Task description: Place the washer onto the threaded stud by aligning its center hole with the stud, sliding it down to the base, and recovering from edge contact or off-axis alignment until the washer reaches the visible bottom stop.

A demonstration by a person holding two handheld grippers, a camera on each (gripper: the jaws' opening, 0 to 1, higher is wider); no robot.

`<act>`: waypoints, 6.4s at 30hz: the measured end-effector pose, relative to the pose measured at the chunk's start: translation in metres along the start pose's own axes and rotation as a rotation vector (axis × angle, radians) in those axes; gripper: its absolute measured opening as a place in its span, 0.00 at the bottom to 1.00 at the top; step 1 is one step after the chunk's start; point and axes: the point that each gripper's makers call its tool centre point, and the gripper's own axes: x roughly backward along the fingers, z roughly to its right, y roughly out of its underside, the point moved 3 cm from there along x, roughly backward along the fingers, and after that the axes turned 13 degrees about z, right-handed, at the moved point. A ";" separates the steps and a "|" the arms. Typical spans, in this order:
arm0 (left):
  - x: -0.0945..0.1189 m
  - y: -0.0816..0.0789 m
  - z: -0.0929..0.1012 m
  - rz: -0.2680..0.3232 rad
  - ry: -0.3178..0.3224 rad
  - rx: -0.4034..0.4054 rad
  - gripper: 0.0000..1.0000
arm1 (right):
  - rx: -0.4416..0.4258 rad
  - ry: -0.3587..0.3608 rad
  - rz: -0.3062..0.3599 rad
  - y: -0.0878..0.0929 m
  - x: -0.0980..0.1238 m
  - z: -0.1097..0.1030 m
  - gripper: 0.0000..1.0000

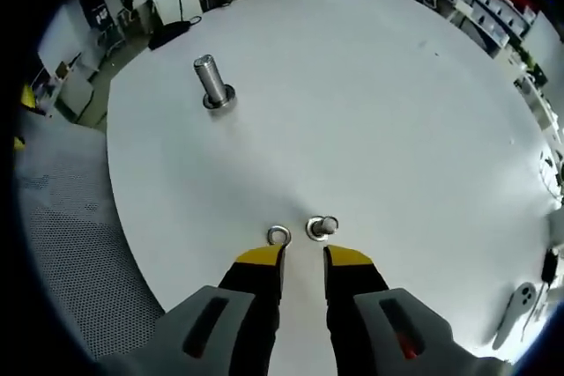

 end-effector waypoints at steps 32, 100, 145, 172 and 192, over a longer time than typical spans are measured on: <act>-0.002 0.001 0.001 -0.015 -0.002 -0.007 0.15 | 0.040 -0.037 0.062 -0.014 -0.025 -0.032 0.16; -0.002 0.007 -0.001 -0.050 -0.011 0.002 0.15 | 0.181 -0.142 -0.136 -0.037 -0.041 -0.049 0.21; -0.001 0.005 -0.005 -0.032 -0.027 0.003 0.14 | 0.282 -0.156 -0.254 -0.057 -0.056 -0.054 0.14; -0.001 0.007 -0.004 -0.048 -0.024 0.003 0.15 | 0.216 -0.212 -0.143 -0.011 -0.022 -0.057 0.11; -0.001 0.008 -0.003 -0.053 -0.021 0.005 0.15 | 0.338 -0.235 -0.133 0.029 0.005 -0.030 0.18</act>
